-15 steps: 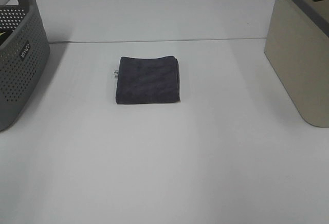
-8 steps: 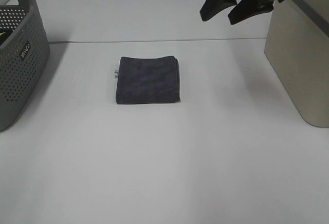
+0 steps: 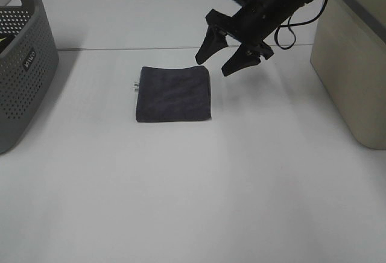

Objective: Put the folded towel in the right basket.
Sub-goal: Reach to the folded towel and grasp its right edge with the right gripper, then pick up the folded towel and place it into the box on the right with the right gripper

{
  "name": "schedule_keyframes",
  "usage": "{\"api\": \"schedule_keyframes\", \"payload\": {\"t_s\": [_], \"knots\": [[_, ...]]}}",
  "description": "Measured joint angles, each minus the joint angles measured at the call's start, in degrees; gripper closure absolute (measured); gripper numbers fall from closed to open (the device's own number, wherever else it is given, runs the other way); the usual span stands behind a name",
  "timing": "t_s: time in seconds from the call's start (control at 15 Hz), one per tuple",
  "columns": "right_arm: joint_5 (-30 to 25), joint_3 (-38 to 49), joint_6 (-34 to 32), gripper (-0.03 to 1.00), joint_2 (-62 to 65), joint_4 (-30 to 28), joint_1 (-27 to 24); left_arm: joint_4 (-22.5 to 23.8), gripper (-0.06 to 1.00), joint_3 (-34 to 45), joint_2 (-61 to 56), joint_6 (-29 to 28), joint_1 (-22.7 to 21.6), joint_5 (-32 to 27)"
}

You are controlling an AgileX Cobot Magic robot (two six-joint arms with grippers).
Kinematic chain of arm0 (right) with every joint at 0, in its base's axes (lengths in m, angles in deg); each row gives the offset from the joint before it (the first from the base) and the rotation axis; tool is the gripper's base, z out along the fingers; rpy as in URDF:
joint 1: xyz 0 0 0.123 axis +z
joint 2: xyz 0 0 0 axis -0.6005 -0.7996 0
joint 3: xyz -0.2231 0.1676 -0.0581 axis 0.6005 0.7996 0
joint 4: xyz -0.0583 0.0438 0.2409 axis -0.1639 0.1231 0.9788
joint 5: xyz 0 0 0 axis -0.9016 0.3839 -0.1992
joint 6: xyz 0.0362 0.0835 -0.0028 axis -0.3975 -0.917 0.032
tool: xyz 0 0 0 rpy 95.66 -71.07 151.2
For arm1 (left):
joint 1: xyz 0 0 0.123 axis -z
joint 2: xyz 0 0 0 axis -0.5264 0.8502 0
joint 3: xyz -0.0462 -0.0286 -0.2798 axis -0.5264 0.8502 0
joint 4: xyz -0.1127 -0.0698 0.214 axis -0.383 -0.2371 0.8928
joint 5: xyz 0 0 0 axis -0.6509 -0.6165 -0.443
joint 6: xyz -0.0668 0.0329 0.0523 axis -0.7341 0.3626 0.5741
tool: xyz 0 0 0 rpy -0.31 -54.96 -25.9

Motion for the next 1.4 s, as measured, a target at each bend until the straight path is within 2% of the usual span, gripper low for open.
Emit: {"api": "schedule_keyframes", "payload": {"t_s": [0.2, 0.4, 0.67, 0.8, 0.93, 1.07, 1.4], "knots": [[-0.06, -5.1, -0.11, 0.27, -7.05, 1.55, 0.0, 0.0, -0.03, 0.0, 0.0, 0.0, 0.0, 0.0], [0.74, -5.56, 0.23, 0.27, -11.4, 2.35, 0.0, 0.0, -0.03, 0.0, 0.0, 0.0, 0.0, 0.0], [3.09, -6.02, 1.49, 0.28, -13.69, 7.91, 0.46, 0.0, -0.03, 0.0, 0.0, 0.0, 0.0, 0.0], [6.59, -6.07, 1.72, 0.42, -14.04, 7.56, 1.95, 0.0, -0.03, 0.0, 0.0, 0.0, 0.0, 0.0], [8.88, -6.07, 2.01, 0.71, -14.44, 7.05, 2.86, 0.0, -0.03, 0.0, 0.0, 0.0, 0.0, 0.0], [9.4, -6.07, 2.01, 0.89, -14.61, 7.05, 3.15, 0.0, -0.03, 0.0, 0.0, 0.0, 0.0, 0.0], [7.79, -6.07, 3.55, 0.89, -9.4, 5.84, 3.21, 0.0, -0.03, 0.0, 0.0, 0.0, 0.0, 0.0]]}}
